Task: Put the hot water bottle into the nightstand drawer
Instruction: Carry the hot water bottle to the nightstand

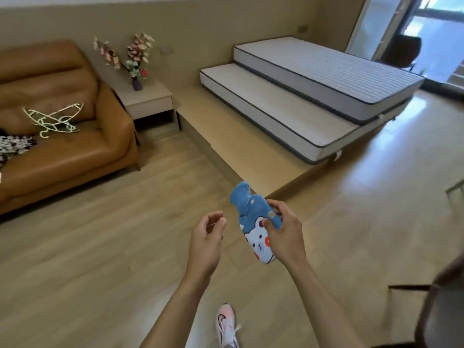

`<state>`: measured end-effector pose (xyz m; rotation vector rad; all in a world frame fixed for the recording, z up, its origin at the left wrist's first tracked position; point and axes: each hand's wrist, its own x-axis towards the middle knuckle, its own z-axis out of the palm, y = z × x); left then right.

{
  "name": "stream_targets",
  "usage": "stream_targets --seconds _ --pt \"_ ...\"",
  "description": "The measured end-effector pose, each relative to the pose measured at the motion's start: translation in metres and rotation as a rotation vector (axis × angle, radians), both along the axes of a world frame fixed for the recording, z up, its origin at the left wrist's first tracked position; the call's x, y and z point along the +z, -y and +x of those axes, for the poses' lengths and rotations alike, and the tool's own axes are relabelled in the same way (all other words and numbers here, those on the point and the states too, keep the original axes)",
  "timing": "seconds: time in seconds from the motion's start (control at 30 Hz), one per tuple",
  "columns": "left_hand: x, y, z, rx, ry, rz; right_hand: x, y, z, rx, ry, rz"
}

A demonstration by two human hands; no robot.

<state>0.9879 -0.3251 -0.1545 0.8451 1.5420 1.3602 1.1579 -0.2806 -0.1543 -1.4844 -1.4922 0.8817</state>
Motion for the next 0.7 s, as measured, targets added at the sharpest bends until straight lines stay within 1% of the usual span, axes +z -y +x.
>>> stream_targets --seconds 0.2,0.33,0.53,0.7 --pt "0.009 -0.125 -0.04 0.014 0.028 0.046 0.013 -0.119 -0.047 0.024 -0.034 0.028" --pt "0.019 -0.189 -0.072 0.063 0.022 0.058 0.022 -0.191 -0.078 0.041 -0.029 0.029" --pt "0.011 -0.277 -0.132 0.158 0.001 0.025 0.015 -0.307 -0.139 0.092 -0.064 0.012" --pt "-0.003 -0.375 -0.193 0.245 -0.036 0.008 -0.002 -0.423 -0.208 0.16 -0.121 -0.028"
